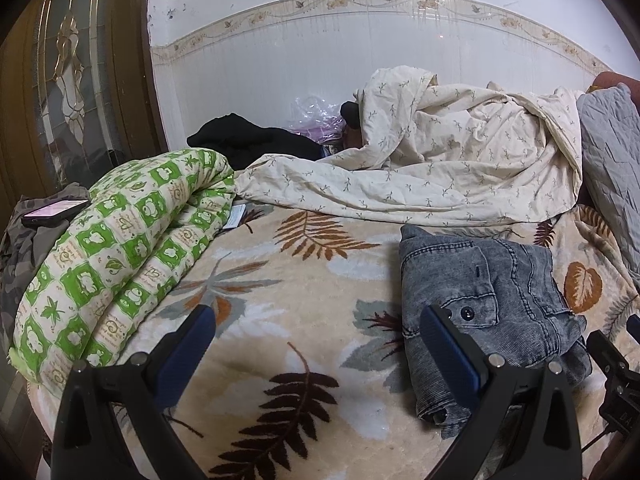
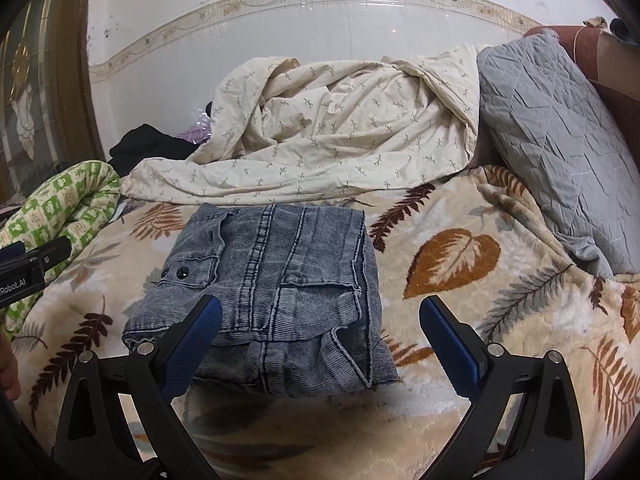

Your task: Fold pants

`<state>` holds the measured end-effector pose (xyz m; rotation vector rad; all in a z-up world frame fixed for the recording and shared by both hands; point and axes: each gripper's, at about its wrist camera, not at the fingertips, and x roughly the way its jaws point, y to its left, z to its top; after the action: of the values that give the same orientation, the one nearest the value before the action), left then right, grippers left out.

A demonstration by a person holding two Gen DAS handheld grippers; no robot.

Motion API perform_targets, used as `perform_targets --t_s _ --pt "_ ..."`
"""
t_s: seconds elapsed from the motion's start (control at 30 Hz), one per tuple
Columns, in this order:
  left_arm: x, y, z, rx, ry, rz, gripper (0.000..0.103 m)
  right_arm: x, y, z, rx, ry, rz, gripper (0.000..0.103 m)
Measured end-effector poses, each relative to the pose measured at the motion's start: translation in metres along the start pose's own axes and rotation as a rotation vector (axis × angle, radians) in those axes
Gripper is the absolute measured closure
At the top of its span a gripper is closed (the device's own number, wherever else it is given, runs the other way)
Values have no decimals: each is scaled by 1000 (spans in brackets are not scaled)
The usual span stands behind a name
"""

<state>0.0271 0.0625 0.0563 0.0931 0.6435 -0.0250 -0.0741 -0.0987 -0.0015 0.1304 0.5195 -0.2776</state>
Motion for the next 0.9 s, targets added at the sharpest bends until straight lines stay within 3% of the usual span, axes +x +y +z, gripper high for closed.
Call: perform_targets --t_s 0.5,0.9 --pt "3 1 -2 5 7 -5 0 7 -3 -1 15 47 -2 3" --pt "0 -3 -2 15 1 -43 0 5 -1 -1 8 35 8 3"
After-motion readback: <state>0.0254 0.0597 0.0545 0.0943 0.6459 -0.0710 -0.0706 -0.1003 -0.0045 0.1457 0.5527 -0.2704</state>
